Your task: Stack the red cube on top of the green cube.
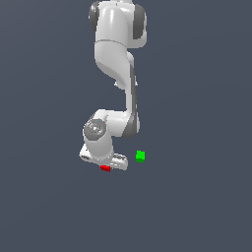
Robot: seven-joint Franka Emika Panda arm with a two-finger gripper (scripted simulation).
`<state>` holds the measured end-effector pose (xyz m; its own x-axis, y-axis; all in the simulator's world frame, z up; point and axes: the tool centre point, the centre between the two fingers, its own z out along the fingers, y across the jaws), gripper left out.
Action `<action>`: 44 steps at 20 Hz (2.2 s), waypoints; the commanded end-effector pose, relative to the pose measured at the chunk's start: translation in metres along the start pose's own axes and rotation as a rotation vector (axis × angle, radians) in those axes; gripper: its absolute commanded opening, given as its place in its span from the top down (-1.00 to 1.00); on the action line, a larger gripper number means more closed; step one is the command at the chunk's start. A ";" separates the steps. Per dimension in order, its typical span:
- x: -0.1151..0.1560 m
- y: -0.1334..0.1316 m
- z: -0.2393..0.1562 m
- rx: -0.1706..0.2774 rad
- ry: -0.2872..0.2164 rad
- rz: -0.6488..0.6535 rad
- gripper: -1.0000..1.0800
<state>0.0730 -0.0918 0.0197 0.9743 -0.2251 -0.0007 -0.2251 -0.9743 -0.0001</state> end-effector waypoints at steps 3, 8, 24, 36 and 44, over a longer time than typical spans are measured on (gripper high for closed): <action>0.000 0.000 0.000 0.000 0.001 0.000 1.00; 0.000 0.000 0.000 0.000 0.000 0.000 1.00; -0.001 0.000 -0.076 0.000 0.000 0.000 1.00; -0.001 -0.001 -0.099 0.000 0.002 0.000 1.00; -0.018 -0.030 -0.087 0.000 0.002 0.000 1.00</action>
<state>0.0653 -0.0682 0.1101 0.9740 -0.2266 0.0008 -0.2266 -0.9740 0.0003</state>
